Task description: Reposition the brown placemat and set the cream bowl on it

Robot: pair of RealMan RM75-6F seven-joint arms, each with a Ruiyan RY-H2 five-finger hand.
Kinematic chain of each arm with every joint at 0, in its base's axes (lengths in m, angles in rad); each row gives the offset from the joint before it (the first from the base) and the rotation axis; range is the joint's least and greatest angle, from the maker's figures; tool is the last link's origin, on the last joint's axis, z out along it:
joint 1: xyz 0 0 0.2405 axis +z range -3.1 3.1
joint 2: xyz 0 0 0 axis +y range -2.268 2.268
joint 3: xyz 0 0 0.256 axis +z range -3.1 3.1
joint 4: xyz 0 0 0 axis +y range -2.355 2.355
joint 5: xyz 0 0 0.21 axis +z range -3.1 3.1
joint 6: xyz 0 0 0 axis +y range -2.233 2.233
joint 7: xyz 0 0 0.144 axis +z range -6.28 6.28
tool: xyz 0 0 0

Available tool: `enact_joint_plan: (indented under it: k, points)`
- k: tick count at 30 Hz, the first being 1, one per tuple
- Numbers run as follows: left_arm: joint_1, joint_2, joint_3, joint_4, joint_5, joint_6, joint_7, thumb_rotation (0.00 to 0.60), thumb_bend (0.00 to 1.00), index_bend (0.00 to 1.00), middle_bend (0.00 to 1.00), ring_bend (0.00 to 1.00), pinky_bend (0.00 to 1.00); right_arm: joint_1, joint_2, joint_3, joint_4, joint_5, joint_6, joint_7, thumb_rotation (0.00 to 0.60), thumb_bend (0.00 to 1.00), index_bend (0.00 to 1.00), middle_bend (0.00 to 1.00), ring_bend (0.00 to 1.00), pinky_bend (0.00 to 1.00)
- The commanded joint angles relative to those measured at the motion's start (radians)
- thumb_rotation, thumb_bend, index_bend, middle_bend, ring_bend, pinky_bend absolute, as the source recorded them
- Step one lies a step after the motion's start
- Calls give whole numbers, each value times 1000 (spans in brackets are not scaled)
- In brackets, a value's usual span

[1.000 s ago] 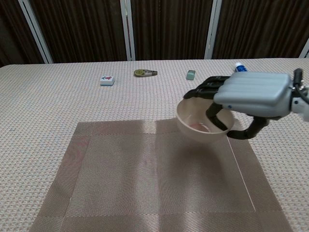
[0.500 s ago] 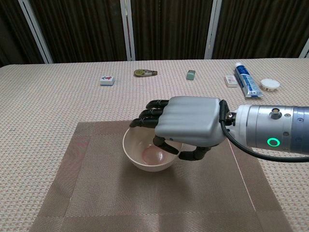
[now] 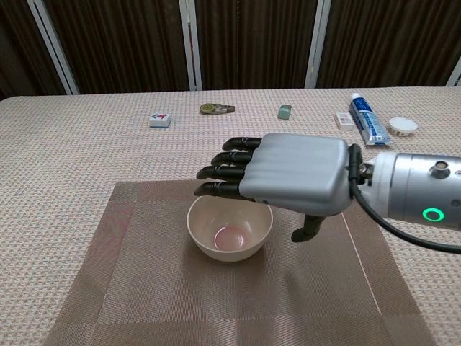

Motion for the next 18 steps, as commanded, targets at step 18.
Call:
enact_joint_plan:
  k: [18]
  points:
    - [73, -75, 77, 159, 179, 128, -41, 600, 0, 0, 0, 0, 0, -505, 376, -55, -64, 53, 736, 267, 600, 0, 0, 0, 0, 0]
